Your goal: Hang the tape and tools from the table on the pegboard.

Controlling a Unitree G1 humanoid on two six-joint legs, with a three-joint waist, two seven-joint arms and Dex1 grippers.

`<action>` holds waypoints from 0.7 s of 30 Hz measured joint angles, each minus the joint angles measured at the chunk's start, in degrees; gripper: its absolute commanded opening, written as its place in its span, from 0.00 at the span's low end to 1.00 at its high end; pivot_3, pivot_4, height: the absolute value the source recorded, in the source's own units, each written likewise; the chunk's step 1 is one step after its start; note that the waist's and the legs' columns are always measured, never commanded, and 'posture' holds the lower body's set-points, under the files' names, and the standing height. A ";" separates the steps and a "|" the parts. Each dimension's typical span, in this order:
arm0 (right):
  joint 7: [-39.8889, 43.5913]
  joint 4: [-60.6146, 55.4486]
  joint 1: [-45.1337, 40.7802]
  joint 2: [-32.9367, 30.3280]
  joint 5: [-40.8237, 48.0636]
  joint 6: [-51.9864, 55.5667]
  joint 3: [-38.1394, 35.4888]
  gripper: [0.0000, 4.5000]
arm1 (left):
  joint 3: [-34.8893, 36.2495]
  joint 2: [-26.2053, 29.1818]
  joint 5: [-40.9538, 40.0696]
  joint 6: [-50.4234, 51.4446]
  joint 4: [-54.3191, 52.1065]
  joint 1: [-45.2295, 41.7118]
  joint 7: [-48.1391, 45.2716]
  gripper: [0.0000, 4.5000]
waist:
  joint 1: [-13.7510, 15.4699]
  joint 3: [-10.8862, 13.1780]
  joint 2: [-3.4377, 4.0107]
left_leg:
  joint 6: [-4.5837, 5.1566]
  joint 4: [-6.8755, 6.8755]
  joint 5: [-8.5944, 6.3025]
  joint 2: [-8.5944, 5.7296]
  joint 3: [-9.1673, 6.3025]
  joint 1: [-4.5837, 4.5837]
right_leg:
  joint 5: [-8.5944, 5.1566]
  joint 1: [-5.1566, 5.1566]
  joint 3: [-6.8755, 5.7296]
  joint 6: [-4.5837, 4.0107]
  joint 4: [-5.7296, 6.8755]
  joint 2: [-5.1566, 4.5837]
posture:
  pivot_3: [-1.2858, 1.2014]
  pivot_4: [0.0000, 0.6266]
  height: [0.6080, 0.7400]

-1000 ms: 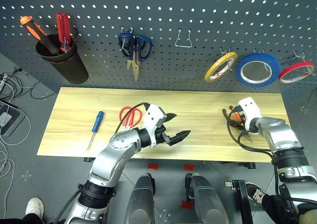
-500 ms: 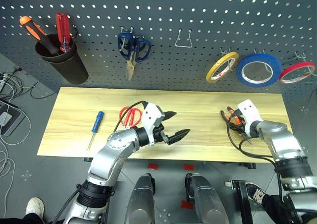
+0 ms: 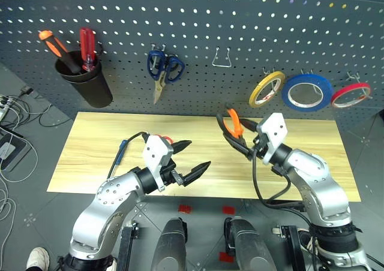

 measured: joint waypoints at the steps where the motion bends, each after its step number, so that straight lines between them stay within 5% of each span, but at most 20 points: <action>1: -1.35 0.99 -1.53 1.25 -0.45 -0.75 0.00 0.62 | 0.64 -0.17 -0.20 0.37 -0.06 -0.74 1.00 1.00 | 0.17 -0.30 -0.05 | -0.02 0.01 0.01 -0.01 -0.02 0.03 | 0.01 0.04 -0.01 0.00 0.02 0.00 | 0.60 0.28 1.00; 10: -14.34 18.14 -21.14 11.17 -8.19 -18.12 -0.04 0.62 | 2.15 -5.84 -0.38 2.14 0.96 -16.66 12.05 1.00 | 1.80 -2.20 -0.40 | -0.11 -0.01 0.07 -0.02 0.05 0.02 | 0.05 -0.01 0.01 -0.01 -0.01 0.06 | 0.60 0.25 1.00; 21: -25.22 43.55 -35.56 13.41 -12.77 -39.88 -2.72 0.62 | -2.34 -11.49 4.13 -3.08 12.19 -25.42 14.27 1.00 | 1.63 -2.49 -0.42 | -0.11 -0.02 0.07 0.05 0.29 0.05 | 0.06 -0.15 0.13 -0.04 0.40 0.07 | 0.59 0.28 1.00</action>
